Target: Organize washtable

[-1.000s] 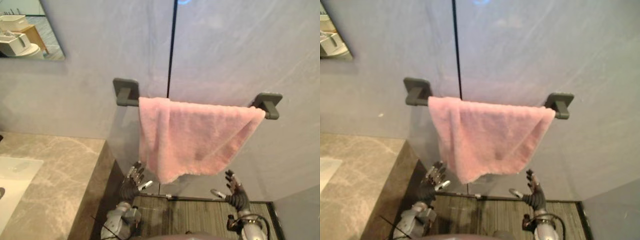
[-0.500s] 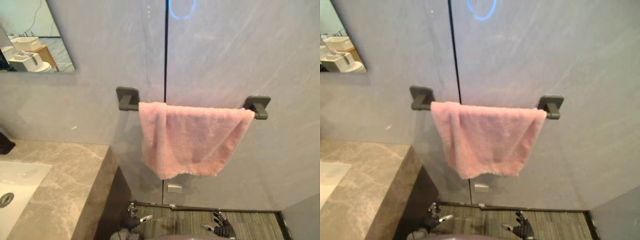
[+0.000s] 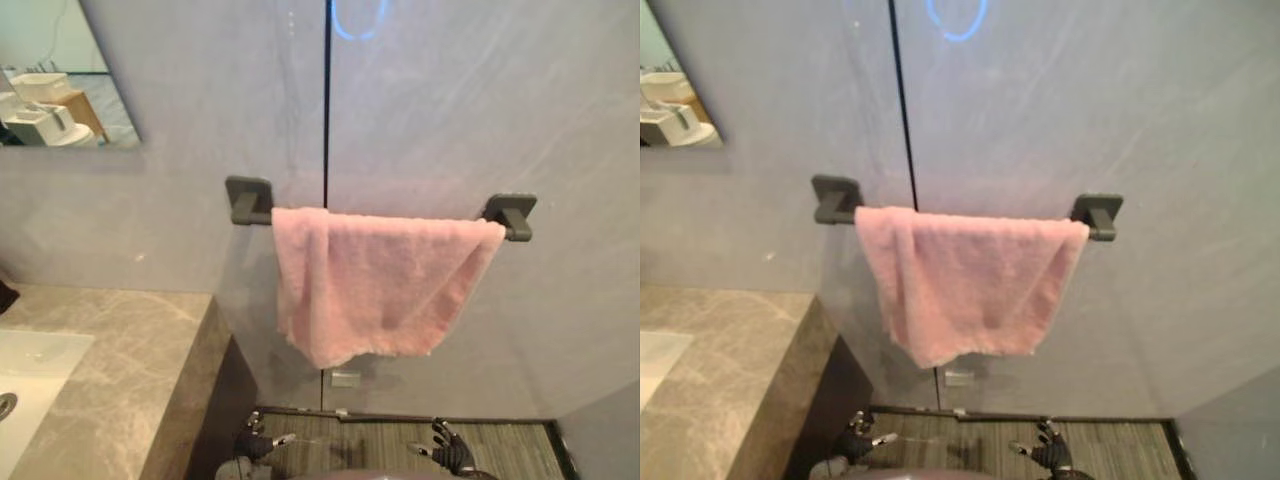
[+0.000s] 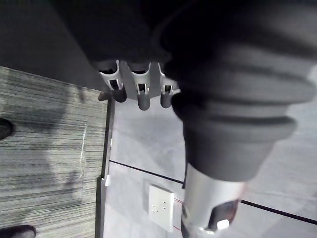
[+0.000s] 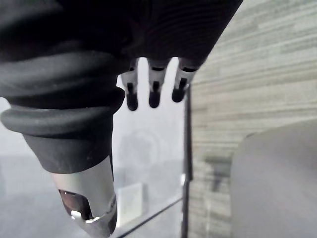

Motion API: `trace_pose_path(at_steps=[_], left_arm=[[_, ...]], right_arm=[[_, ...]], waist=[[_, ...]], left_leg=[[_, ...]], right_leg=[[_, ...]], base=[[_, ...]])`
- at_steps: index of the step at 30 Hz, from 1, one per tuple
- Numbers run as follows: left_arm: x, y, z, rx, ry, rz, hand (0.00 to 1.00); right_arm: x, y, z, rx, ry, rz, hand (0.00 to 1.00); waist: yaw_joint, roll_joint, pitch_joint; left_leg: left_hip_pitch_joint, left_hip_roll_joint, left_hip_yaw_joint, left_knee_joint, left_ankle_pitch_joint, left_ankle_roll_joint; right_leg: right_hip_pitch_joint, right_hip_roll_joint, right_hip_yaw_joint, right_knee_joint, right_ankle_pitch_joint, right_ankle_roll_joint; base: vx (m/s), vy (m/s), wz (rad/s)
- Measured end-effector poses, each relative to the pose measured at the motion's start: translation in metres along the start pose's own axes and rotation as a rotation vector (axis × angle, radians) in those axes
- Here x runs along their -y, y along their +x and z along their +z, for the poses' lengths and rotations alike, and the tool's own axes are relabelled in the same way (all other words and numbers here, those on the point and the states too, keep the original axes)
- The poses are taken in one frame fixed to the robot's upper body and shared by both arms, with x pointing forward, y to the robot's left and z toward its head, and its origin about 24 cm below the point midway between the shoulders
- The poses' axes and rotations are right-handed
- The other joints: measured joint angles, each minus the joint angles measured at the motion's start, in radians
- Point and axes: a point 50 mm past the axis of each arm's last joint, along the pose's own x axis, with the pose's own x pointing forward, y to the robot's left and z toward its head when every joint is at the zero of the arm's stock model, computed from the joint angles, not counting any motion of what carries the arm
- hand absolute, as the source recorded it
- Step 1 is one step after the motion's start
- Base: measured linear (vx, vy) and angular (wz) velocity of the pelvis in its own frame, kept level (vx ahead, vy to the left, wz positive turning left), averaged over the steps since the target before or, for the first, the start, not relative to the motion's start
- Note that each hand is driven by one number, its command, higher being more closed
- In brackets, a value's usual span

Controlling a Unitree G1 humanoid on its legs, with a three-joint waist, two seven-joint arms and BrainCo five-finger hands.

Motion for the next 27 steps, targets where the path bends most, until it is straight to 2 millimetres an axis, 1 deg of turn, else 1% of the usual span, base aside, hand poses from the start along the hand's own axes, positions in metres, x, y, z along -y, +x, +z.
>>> trace_pose_path(at_steps=[2,3,4,5,6,7,8,9,10,11,12,13,14,15,16,17,18,19,20,21,22,23,24,25,26,27], left_arm=[[0.0,0.006,0.013,0.033,0.01,0.007,0.0],[0.001,0.009,0.018,0.04,0.015,0.003,0.0],[0.002,0.009,0.018,0.04,0.017,0.001,0.0],[0.003,0.009,0.019,0.043,0.029,0.001,0.0],[0.003,0.009,0.02,0.048,0.035,0.003,0.0],[0.003,0.01,0.021,0.05,0.034,0.007,0.0],[0.002,0.01,0.021,0.052,0.034,0.015,0.0],[0.001,0.01,0.022,0.054,0.032,0.019,0.0],[0.0,0.009,0.02,0.047,0.028,0.024,0.0],[-0.002,0.01,0.021,0.049,0.022,0.033,0.0],[-0.002,0.01,0.021,0.046,0.013,0.037,0.0],[0.001,0.01,0.019,0.035,0.006,0.034,0.0],[0.002,0.01,0.019,0.036,0.007,0.03,0.0],[0.002,0.01,0.019,0.035,0.008,0.028,0.0],[0.004,0.012,0.02,0.031,0.01,0.023,0.0],[0.008,0.014,0.021,0.029,0.003,0.016,0.0],[0.011,0.014,0.022,0.032,0.007,0.005,0.0],[0.012,0.014,0.023,0.037,0.024,-0.005,0.0],[0.013,0.015,0.027,0.046,0.032,-0.01,0.0],[0.014,0.017,0.032,0.058,0.029,-0.012,0.0],[0.015,0.018,0.032,0.059,0.025,-0.011,0.0],[0.013,0.017,0.03,0.051,0.022,-0.005,0.0],[0.012,0.017,0.031,0.052,0.019,-0.003,0.0],[0.012,0.017,0.03,0.051,0.019,-0.002,0.0],[0.013,0.017,0.028,0.043,0.017,-0.003,0.0],[0.013,0.016,0.025,0.03,0.016,-0.002,0.0]], right_arm=[[-0.008,0.007,0.011,0.019,-0.01,0.014,0.0],[-0.013,0.008,0.014,0.022,-0.01,0.026,0.0],[-0.015,0.008,0.015,0.025,-0.009,0.03,0.0],[-0.015,0.008,0.015,0.028,-0.02,0.031,0.0],[-0.016,0.007,0.013,0.022,-0.018,0.031,0.0],[-0.017,0.007,0.012,0.016,-0.017,0.031,0.0],[-0.018,0.007,0.011,0.011,-0.019,0.035,0.0],[-0.018,0.008,0.012,0.012,-0.018,0.037,0.0],[-0.019,0.008,0.014,0.017,-0.021,0.039,0.0],[-0.021,0.009,0.015,0.016,-0.028,0.047,0.0],[-0.02,0.01,0.016,0.017,-0.04,0.048,0.0],[-0.019,0.012,0.02,0.022,-0.059,0.051,0.0],[-0.017,0.012,0.021,0.026,-0.065,0.047,0.0],[-0.014,0.013,0.022,0.028,-0.074,0.043,0.0],[-0.013,0.013,0.024,0.035,-0.101,0.05,0.0],[-0.012,0.014,0.024,0.037,-0.127,0.058,0.0],[-0.011,0.014,0.024,0.034,-0.133,0.058,0.0],[-0.008,0.014,0.022,0.025,-0.131,0.052,0.0],[-0.005,0.016,0.023,0.019,-0.14,0.043,0.0],[-0.002,0.017,0.024,0.016,-0.147,0.036,0.0],[0.001,0.019,0.026,0.017,-0.148,0.028,0.0],[0.004,0.021,0.029,0.02,-0.148,0.011,0.0],[0.008,0.02,0.028,0.016,-0.136,-0.002,0.0],[0.009,0.02,0.026,0.011,-0.134,-0.006,0.0],[0.011,0.018,0.022,-0.002,-0.129,-0.012,0.0],[0.012,0.018,0.02,-0.007,-0.117,-0.017,0.0]], waist=[[-0.002,-0.015,0.048],[0.0,-0.018,0.059],[-0.001,-0.015,0.06],[-0.003,-0.01,0.063],[0.0,-0.018,0.059],[0.002,-0.022,0.056],[0.003,-0.027,0.052],[0.005,-0.028,0.05],[0.003,-0.021,0.037],[0.005,-0.036,0.026],[0.005,-0.026,0.026],[0.01,0.006,0.024],[0.009,0.004,0.025],[0.007,0.0,0.023],[0.003,0.002,0.025],[0.0,0.023,0.029],[-0.003,0.032,0.034],[-0.005,0.035,0.041],[-0.008,0.036,0.05],[-0.003,0.026,0.061],[-0.001,0.03,0.064],[-0.004,0.025,0.071],[-0.005,0.019,0.074],[-0.007,0.018,0.075],[-0.016,0.02,0.074],[-0.025,0.025,0.073]], left_leg=[[-0.05,0.008,-0.007,0.063,-0.018,0.0],[-0.081,0.016,-0.025,0.096,-0.03,0.004],[-0.094,0.022,-0.03,0.103,-0.032,0.005],[-0.112,0.03,-0.048,0.122,-0.032,0.005],[-0.12,0.032,-0.078,0.136,-0.032,0.003],[-0.13,0.035,-0.092,0.148,-0.032,0.001],[-0.153,0.039,-0.119,0.17,-0.03,-0.009],[-0.167,0.043,-0.126,0.182,-0.028,-0.016],[-0.207,0.062,-0.15,0.209,-0.027,-0.041],[-0.249,0.082,-0.173,0.235,-0.017,-0.064],[-0.265,0.095,-0.185,0.234,-0.005,-0.08],[-0.275,0.13,-0.205,0.21,0.021,-0.09],[-0.277,0.145,-0.211,0.193,0.052,-0.096],[-0.285,0.15,-0.216,0.191,0.065,-0.106],[-0.306,0.168,-0.242,0.189,0.085,-0.114],[-0.343,0.189,-0.288,0.183,0.124,-0.107],[-0.356,0.2,-0.305,0.169,0.156,-0.089],[-0.366,0.207,-0.317,0.125,0.226,-0.05],[-0.369,0.213,-0.304,0.043,0.368,-0.037],[-0.375,0.211,-0.252,0.044,0.374,-0.068],[-0.377,0.203,-0.22,0.079,0.339,-0.093],[-0.381,0.173,-0.176,0.168,0.254,-0.093],[-0.381,0.136,-0.147,0.26,0.173,-0.093],[-0.38,0.123,-0.135,0.301,0.138,-0.091],[-0.367,0.096,-0.11,0.378,0.066,-0.07],[-0.346,0.089,-0.092,0.407,0.023,-0.064]], right_leg=[[-0.06,0.006,0.018,0.086,-0.012,0.0],[-0.084,0.01,0.051,0.116,-0.02,0.007],[-0.091,0.007,0.066,0.125,-0.024,0.007],[-0.113,0.007,0.088,0.217,-0.072,-0.025],[-0.125,-0.007,0.11,0.345,-0.118,-0.029],[-0.123,-0.021,0.118,0.395,-0.133,-0.025],[-0.122,-0.051,0.147,0.471,-0.145,-0.02],[-0.124,-0.067,0.165,0.499,-0.147,-0.017],[-0.124,-0.088,0.211,0.519,-0.137,-0.029],[-0.113,-0.078,0.268,0.474,-0.139,-0.012],[-0.106,-0.052,0.278,0.458,-0.156,-0.006],[-0.102,-0.007,0.289,0.426,-0.182,0.024],[-0.086,0.003,0.291,0.401,-0.241,0.058],[-0.079,0.007,0.278,0.392,-0.273,0.07],[-0.07,0.02,0.245,0.37,-0.324,0.051],[-0.069,0.05,0.196,0.355,-0.341,0.028],[-0.072,0.065,0.176,0.351,-0.34,0.026],[-0.072,0.08,0.139,0.348,-0.333,0.012],[-0.071,0.087,0.087,0.329,-0.312,-0.023],[-0.062,0.086,0.04,0.285,-0.29,-0.061],[-0.057,0.086,0.018,0.269,-0.278,-0.083],[-0.057,0.07,-0.022,0.254,-0.264,-0.107],[-0.061,0.052,-0.052,0.244,-0.253,-0.125],[-0.063,0.045,-0.064,0.239,-0.244,-0.128],[-0.068,0.03,-0.101,0.224,-0.227,-0.127],[-0.067,0.028,-0.121,0.209,-0.214,-0.126]], base=[[-0.11,-0.037,0.04],[-0.12,-0.031,0.18],[-0.07,-0.015,0.36],[0.01,-0.078,0.57],[0.02,-0.125,0.66],[0.03,-0.175,0.75],[0.0,-0.159,0.54],[-0.03,-0.333,0.57],[-0.05,-0.454,0.36],[-0.07,-0.502,0.33],[-0.1,-0.424,0.17],[-0.14,-0.423,0.1],[-0.14,-0.405,0.11],[-0.15,-0.447,0.3],[-0.17,-0.429,0.59],[-0.18,-0.411,0.72],[-0.21,-0.346,0.9],[-0.23,-0.295,1.13],[-0.3,-0.279,1.3],[-0.24,-0.203,1.05],[-0.23,-0.167,0.8],[-0.23,-0.162,0.67],[-0.23,-0.138,0.67],[-0.28,-0.103,0.73],[-0.21,-0.055,0.69],[-0.23,-0.011,0.67]])
